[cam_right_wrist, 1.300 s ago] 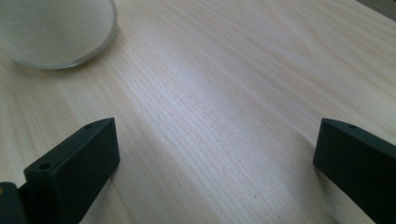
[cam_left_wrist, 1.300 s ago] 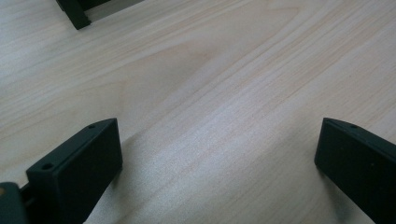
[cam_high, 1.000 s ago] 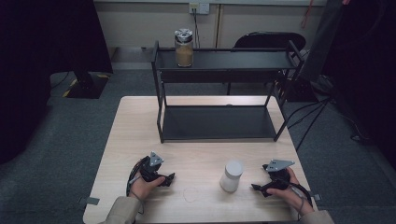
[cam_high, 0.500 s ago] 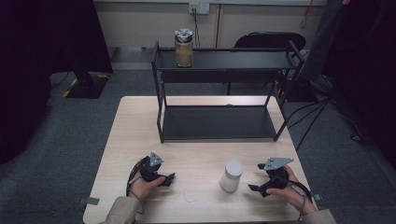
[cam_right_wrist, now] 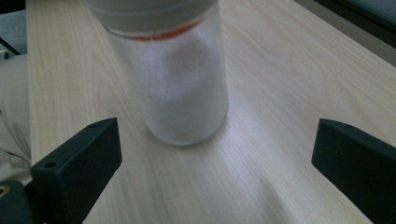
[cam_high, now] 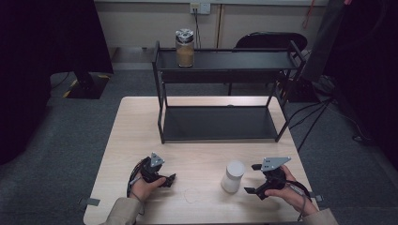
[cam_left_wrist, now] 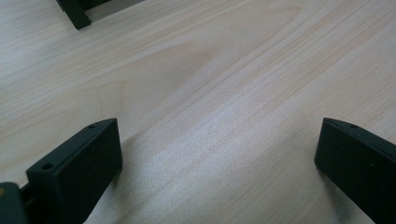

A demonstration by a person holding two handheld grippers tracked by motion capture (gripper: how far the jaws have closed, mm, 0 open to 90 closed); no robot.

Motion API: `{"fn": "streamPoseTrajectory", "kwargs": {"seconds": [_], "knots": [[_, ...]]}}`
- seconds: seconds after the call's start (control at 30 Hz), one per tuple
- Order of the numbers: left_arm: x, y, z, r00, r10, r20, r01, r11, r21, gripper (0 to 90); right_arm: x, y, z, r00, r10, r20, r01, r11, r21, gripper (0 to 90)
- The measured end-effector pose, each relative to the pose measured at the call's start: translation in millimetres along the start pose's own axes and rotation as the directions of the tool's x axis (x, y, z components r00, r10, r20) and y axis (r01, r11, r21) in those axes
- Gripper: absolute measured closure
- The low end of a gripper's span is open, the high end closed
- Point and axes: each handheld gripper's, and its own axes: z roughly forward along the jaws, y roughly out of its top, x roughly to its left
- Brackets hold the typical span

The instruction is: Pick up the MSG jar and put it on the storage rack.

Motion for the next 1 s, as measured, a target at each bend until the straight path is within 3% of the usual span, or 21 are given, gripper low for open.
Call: {"fn": "streamPoseTrajectory", "kwargs": {"seconds": [0.27,0.6,0.63,0.83,1.0], "knots": [[0.0,0.1,0.0,1.0,0.0,0.0,0.0,1.0,0.0,0.0,2.3,9.9,4.7,0.9988,0.005,-0.048,-0.008,0.998,-0.065,0.3],[0.0,0.1,0.0,1.0,0.0,0.0,0.0,1.0,0.0,0.0,4.7,14.7,16.1,0.9974,0.002,-0.072,-0.011,0.993,-0.12,0.4],[0.4,0.7,-0.3,1.0,0.005,0.0,-0.005,1.0,0.004,0.0,7.2,16.0,18.1,0.9986,-0.007,-0.052,0.0,0.992,-0.124,1.3],[0.1,0.3,-0.1,1.0,0.001,0.0,-0.001,1.0,0.002,0.0,6.0,11.7,22.0,0.999,-0.017,-0.04,0.011,0.988,-0.153,9.7],[0.1,0.1,0.0,1.0,0.0,0.0,0.0,1.0,0.001,0.0,1.1,6.8,25.8,0.9978,-0.032,-0.058,0.021,0.986,-0.168,18.9]]}}
